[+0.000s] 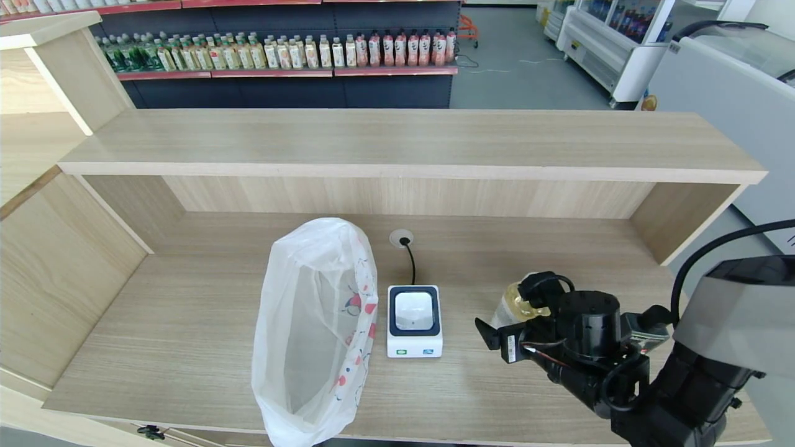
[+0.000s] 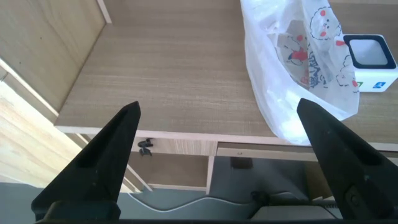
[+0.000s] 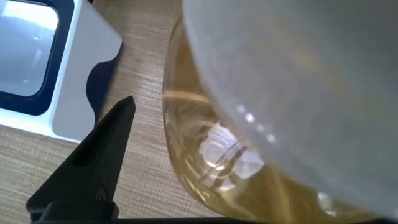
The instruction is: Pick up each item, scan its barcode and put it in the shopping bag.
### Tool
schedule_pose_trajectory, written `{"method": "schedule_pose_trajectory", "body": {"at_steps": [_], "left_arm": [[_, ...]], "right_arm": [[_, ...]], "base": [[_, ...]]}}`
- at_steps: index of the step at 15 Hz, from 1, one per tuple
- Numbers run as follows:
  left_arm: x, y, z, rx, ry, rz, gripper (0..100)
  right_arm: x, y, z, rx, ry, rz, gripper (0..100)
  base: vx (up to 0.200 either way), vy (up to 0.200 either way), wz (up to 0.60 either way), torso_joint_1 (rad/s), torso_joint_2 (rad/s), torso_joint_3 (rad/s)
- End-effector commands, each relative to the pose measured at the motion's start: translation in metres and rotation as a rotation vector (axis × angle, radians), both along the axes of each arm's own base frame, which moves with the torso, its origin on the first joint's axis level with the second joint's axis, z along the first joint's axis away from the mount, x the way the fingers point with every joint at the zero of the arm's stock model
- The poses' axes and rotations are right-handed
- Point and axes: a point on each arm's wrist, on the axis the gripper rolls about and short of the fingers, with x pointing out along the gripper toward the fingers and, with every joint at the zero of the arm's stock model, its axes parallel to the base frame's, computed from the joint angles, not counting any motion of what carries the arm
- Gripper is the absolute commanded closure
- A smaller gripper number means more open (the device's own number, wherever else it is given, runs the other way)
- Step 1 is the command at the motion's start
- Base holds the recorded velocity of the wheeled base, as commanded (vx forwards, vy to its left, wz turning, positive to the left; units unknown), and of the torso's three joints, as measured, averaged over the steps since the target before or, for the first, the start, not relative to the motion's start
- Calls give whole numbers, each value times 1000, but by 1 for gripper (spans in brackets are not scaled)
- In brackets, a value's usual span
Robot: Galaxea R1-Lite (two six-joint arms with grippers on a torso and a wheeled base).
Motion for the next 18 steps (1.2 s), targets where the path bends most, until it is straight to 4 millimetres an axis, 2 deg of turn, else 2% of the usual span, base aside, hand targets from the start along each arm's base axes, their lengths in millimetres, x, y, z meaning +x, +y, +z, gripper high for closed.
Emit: {"method": "schedule_pose_trajectory", "body": {"at_steps": [1, 7, 8, 18], "left_arm": [[0, 0, 0, 0, 0, 1, 0], [0, 0, 0, 0, 0, 1, 0], [0, 0, 0, 0, 0, 1, 0], [0, 0, 0, 0, -1, 1, 0]], "right_arm": [[8, 5, -4, 4, -8, 0, 0], [19, 4, 1, -10, -87, 5, 0], [19, 3, 0, -8, -87, 9, 100], [28, -9, 18, -8, -150, 8, 100]], "base": [[0, 0, 0, 0, 0, 0], [0, 0, 0, 0, 0, 0], [0, 0, 0, 0, 0, 0], [0, 0, 0, 0, 0, 0]]}}
